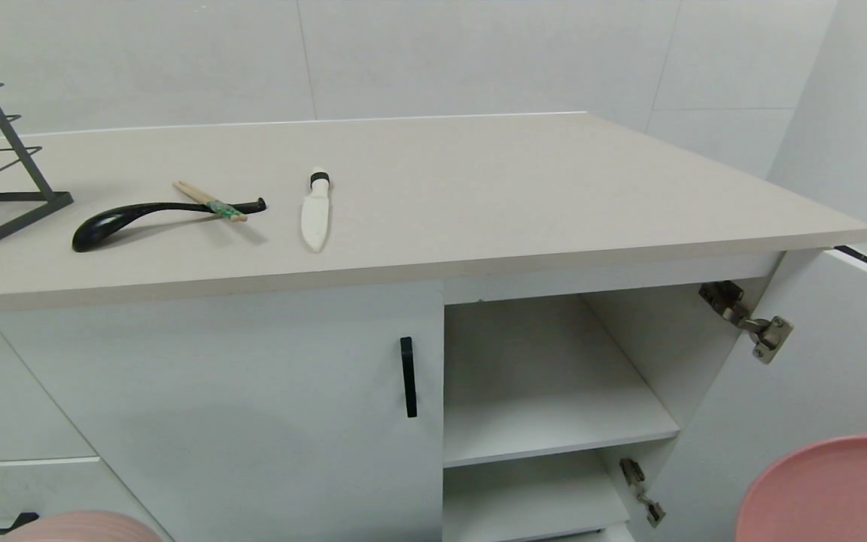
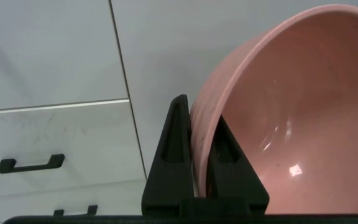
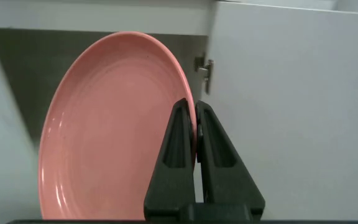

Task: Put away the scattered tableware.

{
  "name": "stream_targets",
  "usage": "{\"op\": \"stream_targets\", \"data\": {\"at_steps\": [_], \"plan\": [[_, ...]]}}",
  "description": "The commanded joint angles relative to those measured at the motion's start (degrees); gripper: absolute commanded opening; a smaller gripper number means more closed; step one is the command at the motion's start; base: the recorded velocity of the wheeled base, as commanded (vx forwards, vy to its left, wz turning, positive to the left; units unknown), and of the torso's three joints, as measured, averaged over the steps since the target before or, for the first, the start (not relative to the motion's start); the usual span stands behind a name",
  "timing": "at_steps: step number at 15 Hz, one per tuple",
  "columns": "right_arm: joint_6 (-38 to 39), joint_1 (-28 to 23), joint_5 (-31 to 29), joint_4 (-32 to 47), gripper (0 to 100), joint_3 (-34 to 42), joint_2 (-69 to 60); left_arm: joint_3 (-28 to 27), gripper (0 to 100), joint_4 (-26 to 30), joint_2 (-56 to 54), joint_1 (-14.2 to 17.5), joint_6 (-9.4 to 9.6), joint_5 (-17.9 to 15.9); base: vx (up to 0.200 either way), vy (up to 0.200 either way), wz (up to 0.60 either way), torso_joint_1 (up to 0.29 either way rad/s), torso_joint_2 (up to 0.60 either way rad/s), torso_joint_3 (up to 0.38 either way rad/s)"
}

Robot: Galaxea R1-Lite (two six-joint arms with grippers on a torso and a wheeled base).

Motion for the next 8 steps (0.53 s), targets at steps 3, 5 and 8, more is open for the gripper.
{"op": "stream_targets", "data": {"at_steps": [3,5,8], "plan": [[-7.0,-0.4,14.7,4.5,0,-6.8,14.7,0.0,0,0.0,0.1,0.0,0.23,0.0,0.000,0.000,0.00,0.000,0.00,0.000],[-7.5,0.3,18.2,4.4,0,-8.3,24.9,0.0,0,0.0,0.1,0.0,0.32,-0.1,0.000,0.000,0.00,0.000,0.00,0.000],[-7.4,2.5,19.1,3.8,0,-7.0,37.7,0.0,0,0.0,0.1,0.0,0.32,-0.2,0.000,0.000,0.00,0.000,0.00,0.000]]}}
